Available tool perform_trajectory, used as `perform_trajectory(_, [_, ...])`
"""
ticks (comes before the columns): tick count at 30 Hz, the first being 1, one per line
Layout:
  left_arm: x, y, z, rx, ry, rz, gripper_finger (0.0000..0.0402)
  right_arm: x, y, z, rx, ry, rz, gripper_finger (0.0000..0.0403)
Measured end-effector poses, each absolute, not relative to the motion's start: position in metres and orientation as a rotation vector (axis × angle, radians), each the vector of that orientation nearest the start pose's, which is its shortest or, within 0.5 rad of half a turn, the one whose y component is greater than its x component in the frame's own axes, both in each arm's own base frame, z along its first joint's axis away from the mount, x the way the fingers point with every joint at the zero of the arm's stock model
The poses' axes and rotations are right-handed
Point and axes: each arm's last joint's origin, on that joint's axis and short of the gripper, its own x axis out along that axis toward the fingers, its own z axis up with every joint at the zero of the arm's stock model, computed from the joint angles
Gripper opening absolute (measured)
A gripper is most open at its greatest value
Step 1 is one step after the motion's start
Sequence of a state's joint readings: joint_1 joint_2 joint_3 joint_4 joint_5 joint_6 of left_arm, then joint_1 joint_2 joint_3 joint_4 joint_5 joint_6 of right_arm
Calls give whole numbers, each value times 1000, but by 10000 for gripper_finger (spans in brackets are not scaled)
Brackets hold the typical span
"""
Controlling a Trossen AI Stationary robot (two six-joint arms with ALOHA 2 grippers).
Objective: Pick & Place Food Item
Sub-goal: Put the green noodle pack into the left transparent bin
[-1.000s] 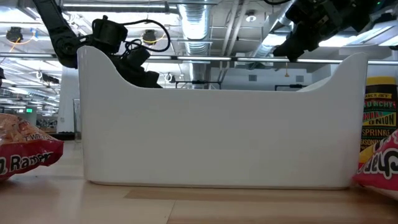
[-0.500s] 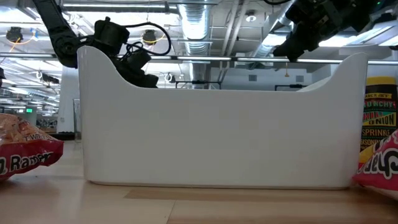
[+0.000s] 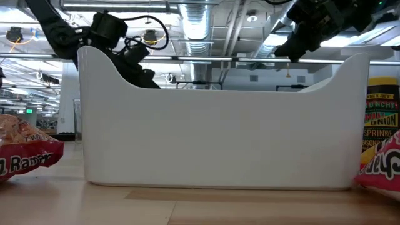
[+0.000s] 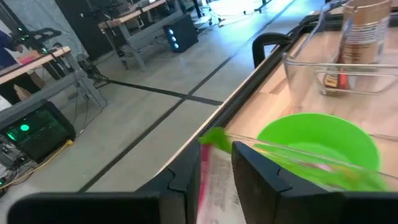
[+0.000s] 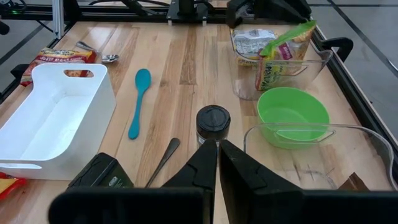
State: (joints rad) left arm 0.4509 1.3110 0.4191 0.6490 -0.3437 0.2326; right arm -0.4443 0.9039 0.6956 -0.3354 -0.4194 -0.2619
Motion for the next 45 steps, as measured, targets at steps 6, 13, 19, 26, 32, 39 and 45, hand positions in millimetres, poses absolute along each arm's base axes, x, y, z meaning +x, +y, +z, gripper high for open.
perform_trajectory(6, [201,108,193,140,388,758,74,176,-71,270,-29,491,40,13])
perform_trajectory(13, [196,103,217,71,197,702,72,176,-71,270,-29,492,40,13])
perform_trajectory(19, [204,106,226,63,26,677,72,176,-71,270,-29,491,40,13])
perform_trajectory(26, [223,115,231,57,96,674,46,176,-71,270,-29,491,40,13])
perform_trajectory(32, [239,122,232,44,199,669,5,176,-71,270,-29,491,40,13])
perform_trajectory(39, [261,133,239,24,339,661,1,176,-71,270,-29,491,40,13])
perform_trajectory(45, [274,140,237,13,430,656,1,176,-71,270,-30,491,40,13])
